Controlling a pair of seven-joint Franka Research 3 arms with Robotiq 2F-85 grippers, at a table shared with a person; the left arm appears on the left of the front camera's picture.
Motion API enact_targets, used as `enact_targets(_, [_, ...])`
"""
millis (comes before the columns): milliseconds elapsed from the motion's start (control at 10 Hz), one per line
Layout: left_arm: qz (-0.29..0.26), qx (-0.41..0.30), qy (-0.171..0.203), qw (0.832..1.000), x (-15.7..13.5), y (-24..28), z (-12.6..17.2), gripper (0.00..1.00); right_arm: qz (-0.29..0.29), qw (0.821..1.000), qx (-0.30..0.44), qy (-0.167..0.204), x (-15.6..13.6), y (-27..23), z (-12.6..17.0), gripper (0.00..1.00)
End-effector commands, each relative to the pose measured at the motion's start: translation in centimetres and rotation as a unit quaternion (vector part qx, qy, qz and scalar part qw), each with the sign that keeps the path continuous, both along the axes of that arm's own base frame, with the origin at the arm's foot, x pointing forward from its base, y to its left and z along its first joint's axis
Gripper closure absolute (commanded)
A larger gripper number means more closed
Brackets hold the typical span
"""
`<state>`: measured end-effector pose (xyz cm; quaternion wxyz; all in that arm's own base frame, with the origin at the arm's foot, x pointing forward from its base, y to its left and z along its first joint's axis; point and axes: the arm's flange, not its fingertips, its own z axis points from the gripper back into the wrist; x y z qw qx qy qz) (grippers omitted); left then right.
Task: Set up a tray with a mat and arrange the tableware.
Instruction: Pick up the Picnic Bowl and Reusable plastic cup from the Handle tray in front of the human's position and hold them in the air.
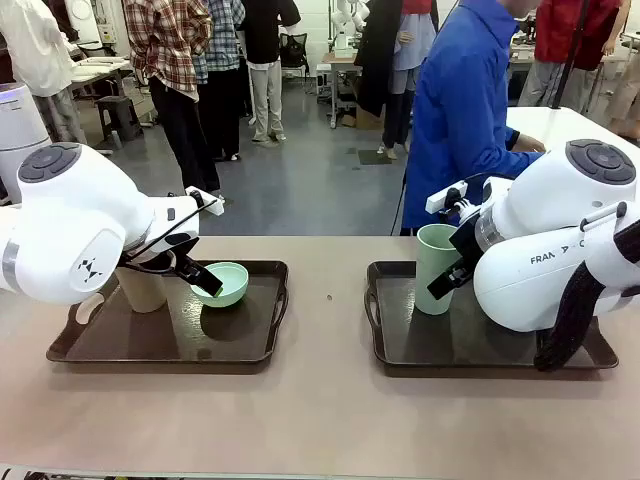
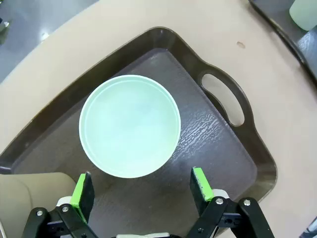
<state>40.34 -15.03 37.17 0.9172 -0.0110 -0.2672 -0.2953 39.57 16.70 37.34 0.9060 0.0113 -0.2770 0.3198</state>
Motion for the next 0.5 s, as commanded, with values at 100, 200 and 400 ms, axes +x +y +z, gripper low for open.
enact_targets(100, [0.000,0.000,0.000,1.000,-0.01,0.00,0.00,0.00,0.000,1.000,0.000,0.000,0.00,0.00,0.00,0.00])
enact_targets(200, [0.000,0.000,0.000,1.000,-0.01,0.00,0.00,0.00,0.000,1.000,0.000,0.000,0.00,0.00,0.00,0.00])
enact_targets(400, [0.000,0.000,0.000,1.000,-0.01,0.00,0.00,0.00,0.000,1.000,0.000,0.000,0.00,0.00,0.00,0.00])
